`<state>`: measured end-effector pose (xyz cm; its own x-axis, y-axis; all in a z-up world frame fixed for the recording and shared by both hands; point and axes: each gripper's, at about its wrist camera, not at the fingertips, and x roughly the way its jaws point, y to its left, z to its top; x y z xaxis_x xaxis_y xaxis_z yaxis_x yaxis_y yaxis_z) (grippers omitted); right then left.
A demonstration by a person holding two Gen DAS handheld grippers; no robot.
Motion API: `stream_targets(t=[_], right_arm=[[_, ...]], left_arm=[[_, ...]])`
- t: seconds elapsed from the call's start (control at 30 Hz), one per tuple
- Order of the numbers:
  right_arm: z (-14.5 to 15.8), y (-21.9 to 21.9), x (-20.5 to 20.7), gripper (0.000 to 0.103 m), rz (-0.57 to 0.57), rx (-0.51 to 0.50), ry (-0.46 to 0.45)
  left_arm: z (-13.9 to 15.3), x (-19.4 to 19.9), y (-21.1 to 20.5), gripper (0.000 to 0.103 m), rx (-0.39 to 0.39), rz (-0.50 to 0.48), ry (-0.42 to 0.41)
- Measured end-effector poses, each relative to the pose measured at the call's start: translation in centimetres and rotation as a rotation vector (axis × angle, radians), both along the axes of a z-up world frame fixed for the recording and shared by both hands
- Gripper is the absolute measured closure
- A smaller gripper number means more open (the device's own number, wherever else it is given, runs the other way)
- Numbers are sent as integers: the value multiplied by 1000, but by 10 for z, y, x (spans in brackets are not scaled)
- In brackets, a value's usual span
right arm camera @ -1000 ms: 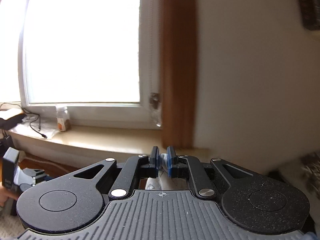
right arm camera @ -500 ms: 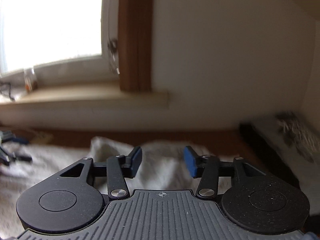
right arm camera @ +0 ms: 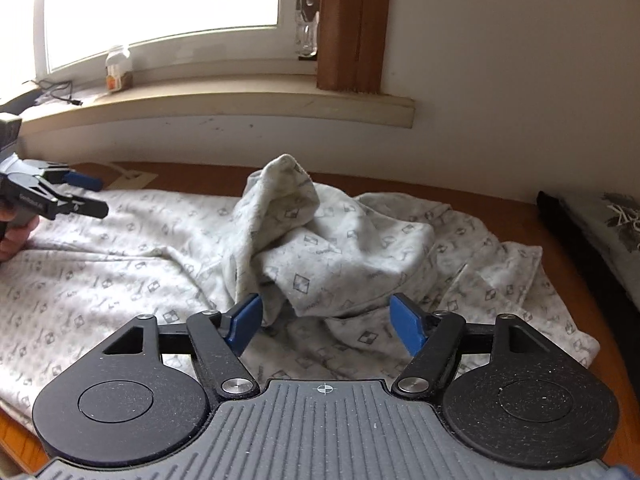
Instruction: Fold clothes
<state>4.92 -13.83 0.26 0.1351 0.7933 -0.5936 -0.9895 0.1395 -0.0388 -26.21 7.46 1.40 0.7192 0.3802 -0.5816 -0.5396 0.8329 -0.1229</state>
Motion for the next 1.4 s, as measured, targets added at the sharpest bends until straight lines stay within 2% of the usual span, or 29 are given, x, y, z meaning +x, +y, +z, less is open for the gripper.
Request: stream_targets(t=[0.07,0.13,0.17,0.23,0.4,0.53,0.73,0.97,1.0,1.17,1.33,1.4], right_arm=[[0,4,2,35,-24,24,-8],[3,7,6,71,-54,50,-12],[4,9,9,96,-66,60,-11],[10,11,11,96,-85,87,-43],[44,3,10,97,-146,187,-203],[83,-20,18,99,-196,227,-259],[126,-99,30,101,-297,221,-348],[138,-203,28,101,-403,126,-417],[138,-213,26,101,-416,115,-419],[125,-226,37,94,-394,43,-306],[108,-191,40,89,-345,30,-257],[101,-169,40,80,-306,27,-237]], left_arm=[[0,0,-1,0,0,3,0],[0,0,-1,0,-1,3,0],[0,0,-2,0,-1,3,-1],[0,0,-1,0,-4,3,-2],[0,0,0,0,-6,2,-3],[0,0,0,0,-9,1,-4],[1,0,0,0,-10,0,-5],[1,0,0,0,-12,0,-5],[1,0,0,0,-12,0,-5],[1,-1,1,0,-14,-2,-5],[1,-1,2,0,-16,-4,-5],[1,-1,2,0,-15,-5,-5]])
